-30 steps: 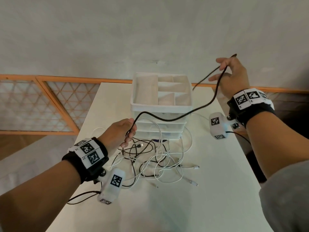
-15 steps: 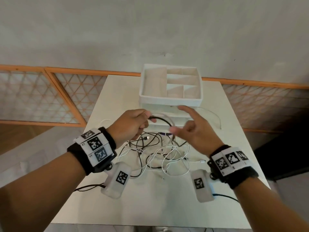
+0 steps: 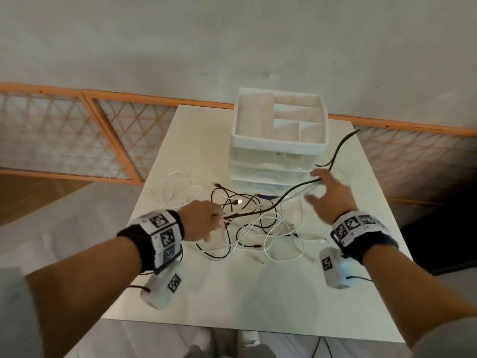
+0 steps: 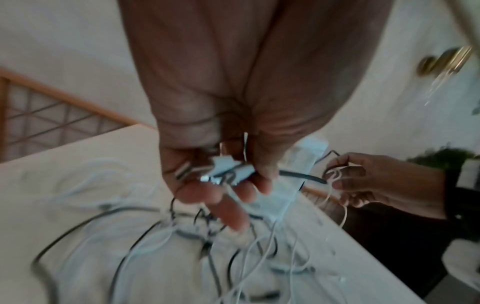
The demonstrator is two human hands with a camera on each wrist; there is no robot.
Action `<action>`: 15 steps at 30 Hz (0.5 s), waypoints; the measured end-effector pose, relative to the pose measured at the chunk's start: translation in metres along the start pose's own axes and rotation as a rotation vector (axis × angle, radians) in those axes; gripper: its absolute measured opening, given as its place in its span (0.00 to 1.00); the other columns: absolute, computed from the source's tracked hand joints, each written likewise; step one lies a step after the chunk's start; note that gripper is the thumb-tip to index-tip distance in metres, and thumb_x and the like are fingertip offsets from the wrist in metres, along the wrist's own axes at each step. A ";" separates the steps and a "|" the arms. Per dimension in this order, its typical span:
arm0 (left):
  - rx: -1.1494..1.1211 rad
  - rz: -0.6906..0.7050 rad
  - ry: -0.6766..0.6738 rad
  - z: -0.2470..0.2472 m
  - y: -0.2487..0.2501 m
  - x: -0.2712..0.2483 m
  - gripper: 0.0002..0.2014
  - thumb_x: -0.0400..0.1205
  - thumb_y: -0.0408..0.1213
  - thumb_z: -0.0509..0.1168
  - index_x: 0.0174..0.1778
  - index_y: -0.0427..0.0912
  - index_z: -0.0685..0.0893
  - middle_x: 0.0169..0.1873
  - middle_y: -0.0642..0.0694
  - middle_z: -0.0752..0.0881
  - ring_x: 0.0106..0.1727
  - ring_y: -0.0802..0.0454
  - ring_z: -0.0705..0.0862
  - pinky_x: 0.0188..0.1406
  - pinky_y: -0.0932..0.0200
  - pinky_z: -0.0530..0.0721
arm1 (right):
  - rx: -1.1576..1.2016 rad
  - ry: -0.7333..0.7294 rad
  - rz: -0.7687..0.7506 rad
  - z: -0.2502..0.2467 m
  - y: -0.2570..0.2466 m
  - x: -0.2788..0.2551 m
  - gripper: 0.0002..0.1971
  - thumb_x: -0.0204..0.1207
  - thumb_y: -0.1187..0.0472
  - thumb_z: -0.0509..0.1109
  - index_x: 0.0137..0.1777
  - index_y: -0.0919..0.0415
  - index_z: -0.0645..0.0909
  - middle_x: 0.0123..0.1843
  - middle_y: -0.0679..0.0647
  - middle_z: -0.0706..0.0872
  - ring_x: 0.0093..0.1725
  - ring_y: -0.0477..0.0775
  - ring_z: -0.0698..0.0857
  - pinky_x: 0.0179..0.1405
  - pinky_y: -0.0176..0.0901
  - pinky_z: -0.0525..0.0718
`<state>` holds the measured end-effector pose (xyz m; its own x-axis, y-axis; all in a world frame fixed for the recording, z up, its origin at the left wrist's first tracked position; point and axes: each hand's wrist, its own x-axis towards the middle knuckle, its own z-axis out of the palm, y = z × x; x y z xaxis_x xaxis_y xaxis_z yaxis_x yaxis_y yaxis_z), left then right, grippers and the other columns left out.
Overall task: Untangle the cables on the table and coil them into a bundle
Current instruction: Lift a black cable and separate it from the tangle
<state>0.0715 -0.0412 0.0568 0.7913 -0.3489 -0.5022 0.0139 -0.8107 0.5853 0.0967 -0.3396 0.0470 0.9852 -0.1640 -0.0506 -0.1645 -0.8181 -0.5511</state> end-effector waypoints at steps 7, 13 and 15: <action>-0.261 -0.125 0.206 0.030 -0.016 0.022 0.12 0.87 0.44 0.57 0.40 0.42 0.74 0.34 0.46 0.76 0.32 0.48 0.74 0.36 0.51 0.74 | -0.255 -0.344 -0.260 0.105 -0.017 -0.062 0.27 0.77 0.57 0.66 0.71 0.33 0.66 0.64 0.47 0.79 0.62 0.58 0.84 0.60 0.53 0.84; -0.395 -0.046 0.291 0.028 -0.006 0.025 0.15 0.83 0.45 0.65 0.34 0.41 0.79 0.19 0.51 0.72 0.22 0.51 0.70 0.28 0.57 0.68 | -0.504 -0.404 -0.185 0.102 -0.032 -0.051 0.08 0.82 0.48 0.64 0.57 0.43 0.82 0.58 0.50 0.85 0.60 0.57 0.85 0.58 0.51 0.81; -0.400 -0.048 0.303 0.028 -0.007 0.027 0.18 0.85 0.46 0.63 0.29 0.44 0.76 0.19 0.53 0.72 0.23 0.52 0.69 0.31 0.56 0.68 | -0.330 -0.393 -0.184 0.071 -0.039 -0.038 0.09 0.79 0.41 0.66 0.43 0.43 0.81 0.46 0.47 0.87 0.53 0.56 0.86 0.55 0.48 0.82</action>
<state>0.0756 -0.0578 0.0209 0.9252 -0.1154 -0.3616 0.2406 -0.5584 0.7939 0.0695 -0.2629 0.0114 0.9327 0.1650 -0.3207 0.0679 -0.9537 -0.2930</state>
